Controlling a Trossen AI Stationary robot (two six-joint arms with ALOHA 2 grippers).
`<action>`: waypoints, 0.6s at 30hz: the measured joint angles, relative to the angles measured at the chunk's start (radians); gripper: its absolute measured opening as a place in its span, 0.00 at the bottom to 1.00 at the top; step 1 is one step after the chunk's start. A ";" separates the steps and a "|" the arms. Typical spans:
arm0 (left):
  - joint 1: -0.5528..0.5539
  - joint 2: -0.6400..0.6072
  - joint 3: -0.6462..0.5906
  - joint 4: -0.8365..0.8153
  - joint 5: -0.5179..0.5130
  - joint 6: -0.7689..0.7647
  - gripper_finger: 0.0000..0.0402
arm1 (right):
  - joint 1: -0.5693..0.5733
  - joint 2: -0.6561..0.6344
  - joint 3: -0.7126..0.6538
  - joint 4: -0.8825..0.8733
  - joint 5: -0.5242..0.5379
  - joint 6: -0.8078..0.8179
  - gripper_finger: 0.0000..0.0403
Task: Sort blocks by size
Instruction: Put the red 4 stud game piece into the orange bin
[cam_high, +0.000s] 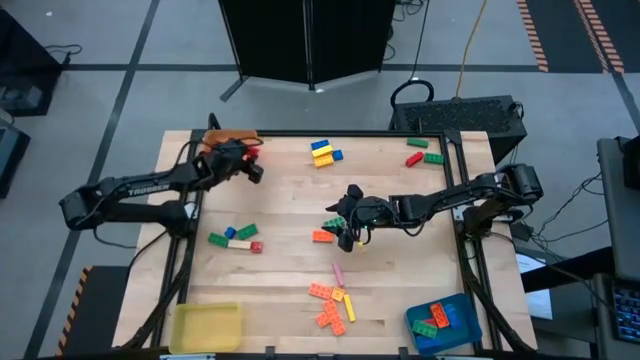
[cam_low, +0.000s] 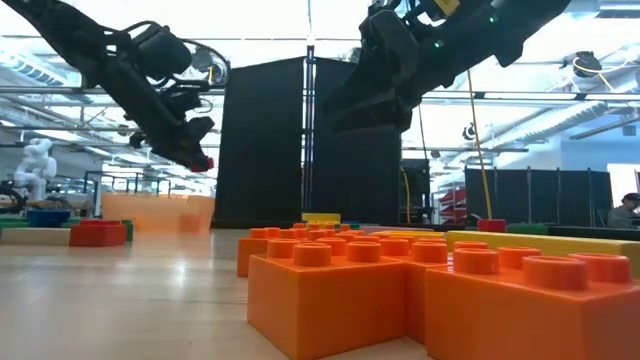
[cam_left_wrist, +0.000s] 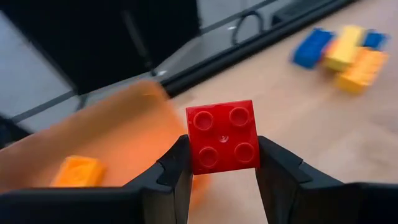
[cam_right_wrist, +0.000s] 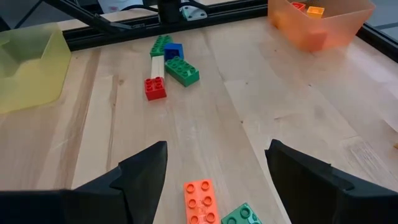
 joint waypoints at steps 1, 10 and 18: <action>0.014 0.000 0.000 -0.008 -0.011 0.001 0.33 | 0.000 0.000 0.000 0.000 0.000 0.000 0.66; 0.114 0.000 0.000 -0.036 -0.018 0.004 0.33 | 0.000 0.000 0.000 -0.001 0.000 0.000 0.66; 0.159 0.000 0.000 -0.035 -0.018 0.005 0.40 | 0.000 0.000 0.000 0.000 0.000 0.000 0.66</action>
